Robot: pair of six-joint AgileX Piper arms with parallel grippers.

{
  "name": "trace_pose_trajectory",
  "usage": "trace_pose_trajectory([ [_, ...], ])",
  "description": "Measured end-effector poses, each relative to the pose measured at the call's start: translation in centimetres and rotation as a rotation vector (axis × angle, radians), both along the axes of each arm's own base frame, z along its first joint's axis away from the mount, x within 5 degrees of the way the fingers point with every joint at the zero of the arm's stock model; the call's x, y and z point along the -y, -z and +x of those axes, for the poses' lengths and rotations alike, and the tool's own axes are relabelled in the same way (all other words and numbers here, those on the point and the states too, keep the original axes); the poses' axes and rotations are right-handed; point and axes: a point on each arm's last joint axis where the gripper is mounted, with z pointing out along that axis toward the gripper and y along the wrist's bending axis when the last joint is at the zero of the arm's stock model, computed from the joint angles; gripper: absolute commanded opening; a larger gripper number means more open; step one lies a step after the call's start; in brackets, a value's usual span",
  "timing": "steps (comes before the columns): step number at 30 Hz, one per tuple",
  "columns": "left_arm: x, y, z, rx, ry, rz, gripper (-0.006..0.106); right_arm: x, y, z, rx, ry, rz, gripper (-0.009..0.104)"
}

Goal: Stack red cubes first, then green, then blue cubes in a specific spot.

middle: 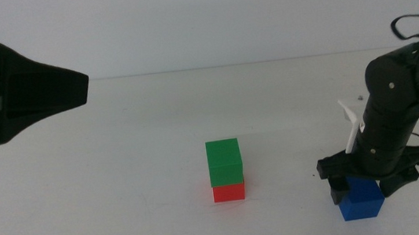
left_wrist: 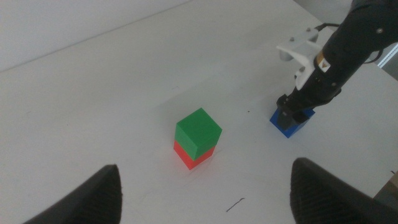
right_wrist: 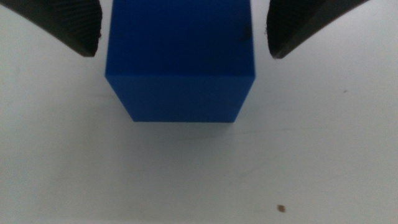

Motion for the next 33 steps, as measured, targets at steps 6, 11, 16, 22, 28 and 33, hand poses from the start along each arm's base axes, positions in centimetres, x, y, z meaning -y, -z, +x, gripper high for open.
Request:
trace_pose_trajectory([
  [6, 0.0, 0.0, 0.0, 0.000, 0.000, 0.000, 0.091, -0.1, 1.7, 0.3, -0.047, 0.026, -0.018, 0.052],
  [11, 0.0, 0.0, 0.0, 0.000, 0.000, 0.000, 0.091, -0.1, 2.0, 0.4, -0.054, 0.056, -0.020, 0.014],
  [16, 0.0, 0.0, 0.0, 0.000, 0.000, 0.000, 0.091, -0.5, 0.5, 0.0, -0.093, 0.020, -0.101, -0.001],
  [22, 0.0, 0.0, 0.0, 0.000, 0.000, 0.000, 0.091, -4.5, -8.1, 0.3, 0.098, -0.018, -0.057, -0.001],
  [28, 0.0, 0.0, 0.0, 0.000, 0.000, 0.000, 0.091, -9.1, -11.8, 0.3, 0.174, 0.003, 0.071, -0.001],
  [33, 0.0, 0.0, 0.0, 0.000, 0.000, 0.000, 0.091, -14.0, -12.7, 1.0, 0.207, -0.028, 0.151, -0.001],
])
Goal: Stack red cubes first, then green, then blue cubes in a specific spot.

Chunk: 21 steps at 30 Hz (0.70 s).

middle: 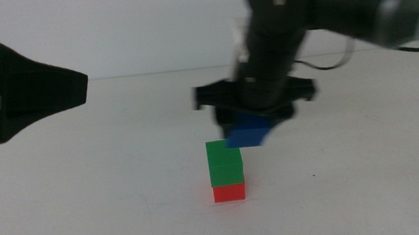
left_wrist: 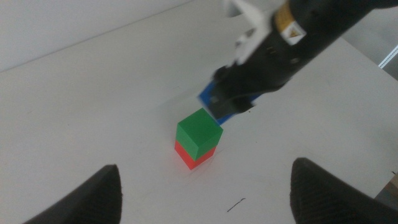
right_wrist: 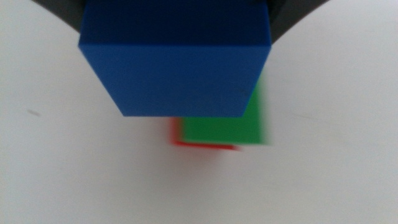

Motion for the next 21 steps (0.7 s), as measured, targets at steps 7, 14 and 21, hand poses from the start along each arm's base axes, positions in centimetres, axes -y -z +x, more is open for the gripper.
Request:
trace_pose_trajectory([
  [7, 0.0, 0.0, 0.0, 0.000, 0.000, 0.000, 0.091, -3.6, 1.6, 0.7, -0.023, 0.006, 0.028, -0.001],
  [14, 0.0, 0.0, 0.0, 0.000, 0.000, 0.000, 0.091, -3.9, 2.2, 0.8, -0.031, 0.019, 0.012, -0.001],
  [21, 0.0, 0.0, 0.0, 0.000, 0.000, 0.000, 0.091, -4.1, 3.1, 1.1, -0.041, 0.022, -0.008, -0.001],
])
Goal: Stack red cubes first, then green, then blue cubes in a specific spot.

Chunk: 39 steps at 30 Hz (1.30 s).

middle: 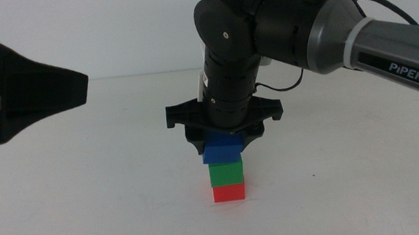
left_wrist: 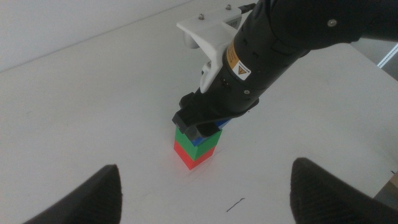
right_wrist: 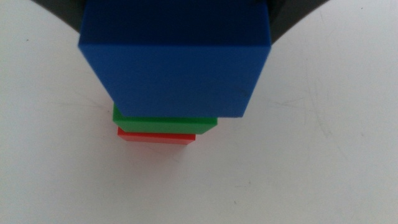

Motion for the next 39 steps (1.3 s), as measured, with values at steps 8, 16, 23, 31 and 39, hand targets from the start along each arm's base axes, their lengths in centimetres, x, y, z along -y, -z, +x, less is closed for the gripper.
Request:
trace_pose_trajectory([
  [8, 0.0, 0.0, 0.0, 0.000, 0.000, 0.000, 0.091, 0.1, 0.2, 0.2, 0.007, 0.001, -0.014, -0.001],
  [16, 0.0, 0.0, 0.0, 0.000, 0.000, 0.000, 0.091, 0.3, 0.2, 0.4, 0.013, 0.000, -0.022, -0.001],
  [23, 0.0, 0.0, 0.0, 0.000, 0.000, 0.000, 0.091, 0.2, 0.5, 0.6, 0.009, -0.003, -0.026, 0.023],
  [31, 0.0, 0.0, 0.0, 0.000, 0.000, 0.000, 0.091, 0.0, 1.2, 0.8, -0.003, -0.004, -0.034, 0.068],
  [39, 0.0, 0.0, 0.0, 0.000, 0.000, 0.000, 0.091, 0.0, 0.7, 0.5, 0.000, -0.005, -0.020, 0.069],
])
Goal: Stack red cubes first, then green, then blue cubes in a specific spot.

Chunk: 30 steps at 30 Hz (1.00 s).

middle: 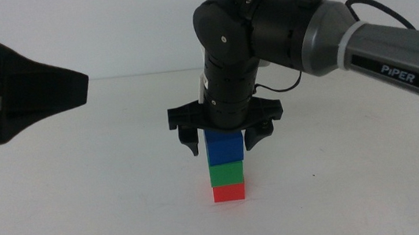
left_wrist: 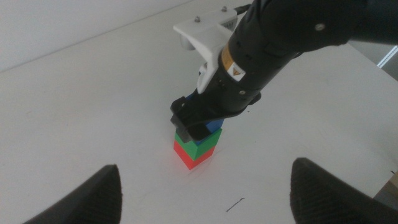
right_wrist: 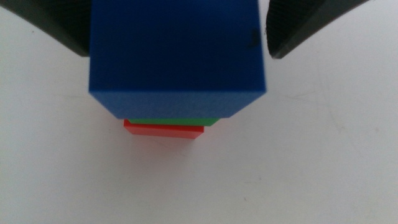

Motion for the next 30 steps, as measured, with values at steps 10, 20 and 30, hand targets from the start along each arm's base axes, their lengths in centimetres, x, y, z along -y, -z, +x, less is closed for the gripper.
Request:
trace_pose_trajectory([
  [10, 0.0, 0.0, 0.0, 0.000, 0.000, 0.000, 0.091, 1.4, -5.0, -1.5, 0.113, -0.010, 0.048, 0.075],
  [20, 0.0, 0.0, 0.0, 0.000, 0.000, 0.000, 0.091, 4.6, -11.9, -4.2, 0.294, -0.064, 0.083, 0.083],
  [30, 0.0, 0.0, 0.0, 0.000, 0.000, 0.000, 0.091, 18.0, -17.3, -10.2, 0.518, 0.122, 0.071, 0.083],
])
